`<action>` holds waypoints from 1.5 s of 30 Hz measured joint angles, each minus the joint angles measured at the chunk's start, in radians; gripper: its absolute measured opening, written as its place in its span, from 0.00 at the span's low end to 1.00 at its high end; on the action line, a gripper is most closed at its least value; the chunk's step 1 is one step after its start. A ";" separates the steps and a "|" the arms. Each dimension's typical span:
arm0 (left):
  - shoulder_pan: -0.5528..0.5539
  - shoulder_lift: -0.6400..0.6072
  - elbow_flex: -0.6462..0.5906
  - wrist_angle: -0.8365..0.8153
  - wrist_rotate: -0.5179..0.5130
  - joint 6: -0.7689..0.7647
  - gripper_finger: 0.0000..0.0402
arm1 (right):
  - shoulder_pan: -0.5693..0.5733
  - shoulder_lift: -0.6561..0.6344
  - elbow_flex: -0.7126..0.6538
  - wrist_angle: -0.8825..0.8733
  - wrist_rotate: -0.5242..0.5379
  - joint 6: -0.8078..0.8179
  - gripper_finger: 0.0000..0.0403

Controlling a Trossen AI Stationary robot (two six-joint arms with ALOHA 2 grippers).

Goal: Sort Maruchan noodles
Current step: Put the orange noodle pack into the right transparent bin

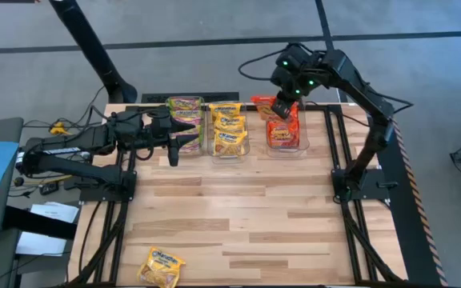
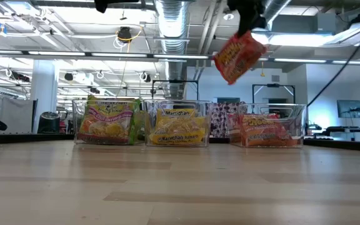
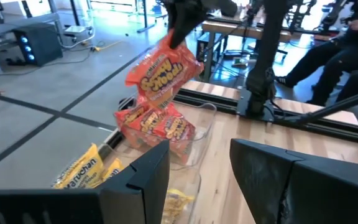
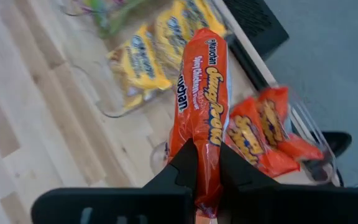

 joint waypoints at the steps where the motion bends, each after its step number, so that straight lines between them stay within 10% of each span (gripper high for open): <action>1: 0.007 0.000 0.000 0.000 0.000 0.000 0.39 | -0.014 -0.034 -0.068 0.043 -0.001 0.001 0.10; 19: 0.079 0.000 0.000 0.000 0.007 0.000 0.39 | -0.155 -0.478 -0.927 0.538 -0.180 -0.205 0.10; 29: 0.079 0.001 0.000 -0.002 0.008 -0.006 0.39 | -0.206 -0.447 -0.982 0.590 -0.308 -0.303 0.10; 45: 0.079 0.001 0.000 -0.050 0.008 -0.008 0.39 | -0.193 -0.294 -0.982 0.573 -0.214 -0.338 0.10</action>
